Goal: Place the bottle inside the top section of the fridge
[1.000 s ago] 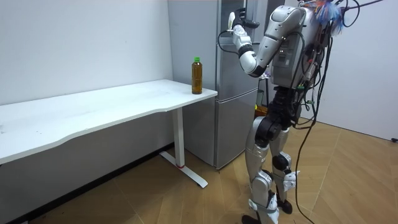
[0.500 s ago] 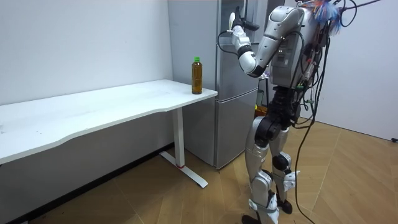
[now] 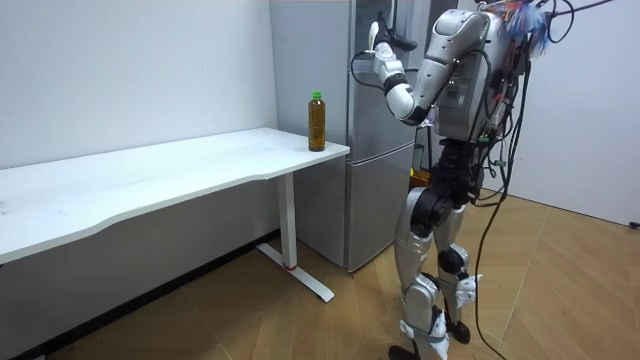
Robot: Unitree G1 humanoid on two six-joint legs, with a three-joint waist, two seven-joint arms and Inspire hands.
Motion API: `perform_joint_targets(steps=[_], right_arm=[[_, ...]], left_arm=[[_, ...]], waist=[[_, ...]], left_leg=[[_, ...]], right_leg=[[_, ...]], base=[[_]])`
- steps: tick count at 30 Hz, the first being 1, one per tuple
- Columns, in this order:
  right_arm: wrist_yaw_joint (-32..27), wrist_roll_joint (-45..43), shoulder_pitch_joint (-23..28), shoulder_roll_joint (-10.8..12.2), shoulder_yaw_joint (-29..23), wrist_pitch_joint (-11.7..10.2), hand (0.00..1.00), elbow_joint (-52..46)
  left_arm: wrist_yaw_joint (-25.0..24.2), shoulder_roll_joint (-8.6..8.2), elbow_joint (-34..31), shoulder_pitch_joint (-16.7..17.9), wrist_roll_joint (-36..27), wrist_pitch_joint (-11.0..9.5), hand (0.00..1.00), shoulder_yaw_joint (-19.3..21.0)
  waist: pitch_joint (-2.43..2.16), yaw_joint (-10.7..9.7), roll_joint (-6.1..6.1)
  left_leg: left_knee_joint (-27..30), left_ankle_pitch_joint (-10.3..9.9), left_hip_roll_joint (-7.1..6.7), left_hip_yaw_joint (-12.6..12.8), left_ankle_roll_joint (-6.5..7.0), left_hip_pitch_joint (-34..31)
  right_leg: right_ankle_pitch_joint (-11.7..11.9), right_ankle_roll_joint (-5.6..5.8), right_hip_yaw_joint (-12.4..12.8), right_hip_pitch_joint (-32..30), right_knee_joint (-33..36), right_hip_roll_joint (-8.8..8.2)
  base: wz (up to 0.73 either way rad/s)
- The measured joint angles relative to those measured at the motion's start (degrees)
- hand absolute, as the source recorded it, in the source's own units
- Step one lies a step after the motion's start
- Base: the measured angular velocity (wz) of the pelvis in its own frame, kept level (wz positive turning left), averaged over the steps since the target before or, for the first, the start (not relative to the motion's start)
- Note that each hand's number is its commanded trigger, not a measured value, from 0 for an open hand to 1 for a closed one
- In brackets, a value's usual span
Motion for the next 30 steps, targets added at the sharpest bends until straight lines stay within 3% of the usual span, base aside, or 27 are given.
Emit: perform_joint_targets(steps=[18, 22, 25, 30], right_arm=[[-0.7, 0.6, -0.1, -0.2, 1.7, -0.9, 0.0, -0.1], [-0.6, 2.4, -0.1, -0.3, 1.8, -1.0, 0.0, 0.1], [-0.1, 2.4, -0.1, -0.3, 1.6, -1.2, 0.0, 0.2], [0.1, 2.4, -0.1, -0.4, 1.7, -1.3, 0.0, 0.0]], left_arm=[[-0.1, 0.13, 0.4, 1.2, -2.2, -0.9, 0.0, -2.0], [-0.1, 0.53, 0.5, 1.2, -2.2, -2.0, 0.0, -2.9], [-0.1, 0.52, 0.6, 1.8, -2.2, -2.7, 0.0, -3.1], [0.1, 0.47, 0.8, 3.0, -2.1, -4.4, 0.0, -4.7]], waist=[[-0.08, 0.3, 0.2], [-0.02, 0.3, 0.19], [0.28, 0.0, -0.03], [0.28, -0.5, 0.07]], left_leg=[[0.1, 0.0, -0.02, 0.1, 0.03, 0.3], [-0.2, 0.1, -0.04, 0.1, 0.15, 0.4], [-0.4, 0.1, -0.07, 0.2, 0.17, 0.8], [-0.5, 0.1, -0.06, 0.4, 0.17, 0.6]], right_leg=[[0.0, 0.01, 0.0, 0.1, 0.3, -0.09], [0.0, 0.01, -0.1, 0.1, 0.5, -0.13], [0.0, 0.03, 0.0, 0.1, 0.5, -0.16], [0.1, 0.1, 0.1, 0.0, 0.6, -0.17]], base=[[0.0], [0.0], [0.0], [0.0]])
